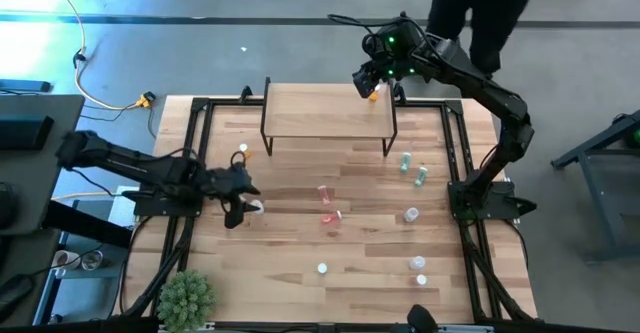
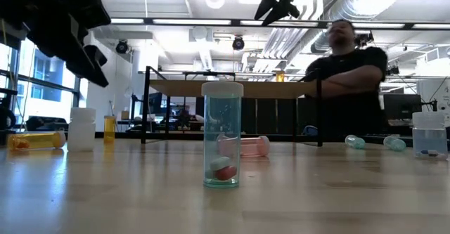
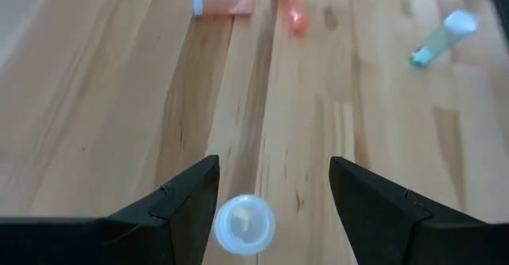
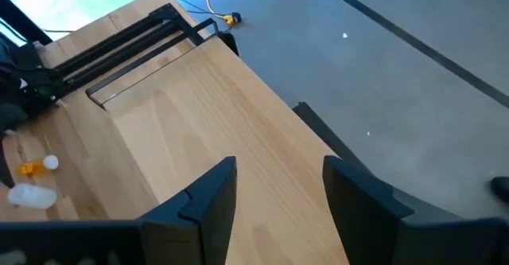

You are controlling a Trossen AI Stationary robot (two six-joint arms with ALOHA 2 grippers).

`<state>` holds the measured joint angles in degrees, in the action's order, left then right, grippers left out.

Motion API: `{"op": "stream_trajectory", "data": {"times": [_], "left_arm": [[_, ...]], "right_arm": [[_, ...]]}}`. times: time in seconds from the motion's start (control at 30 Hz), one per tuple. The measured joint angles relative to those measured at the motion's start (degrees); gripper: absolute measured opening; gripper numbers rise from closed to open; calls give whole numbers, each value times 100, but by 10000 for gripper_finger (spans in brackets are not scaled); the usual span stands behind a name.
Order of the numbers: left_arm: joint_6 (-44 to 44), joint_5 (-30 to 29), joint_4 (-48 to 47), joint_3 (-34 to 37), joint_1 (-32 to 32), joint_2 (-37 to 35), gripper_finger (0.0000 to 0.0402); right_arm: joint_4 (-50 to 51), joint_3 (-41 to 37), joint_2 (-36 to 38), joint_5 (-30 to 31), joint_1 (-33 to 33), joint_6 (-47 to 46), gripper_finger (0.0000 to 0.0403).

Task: Pick and place medicine bottles onto shelf by color
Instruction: Put the top left white pill bottle on the shelf

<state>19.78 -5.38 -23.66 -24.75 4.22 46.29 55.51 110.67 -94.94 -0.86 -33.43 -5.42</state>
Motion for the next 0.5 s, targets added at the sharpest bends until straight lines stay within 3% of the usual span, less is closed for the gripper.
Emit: {"op": "stream_trajectory", "data": {"times": [0.5], "left_arm": [[555,-374,-197,0,228,845,229]], "right_arm": [[-1,-2,0,0,0,51,179]]}}
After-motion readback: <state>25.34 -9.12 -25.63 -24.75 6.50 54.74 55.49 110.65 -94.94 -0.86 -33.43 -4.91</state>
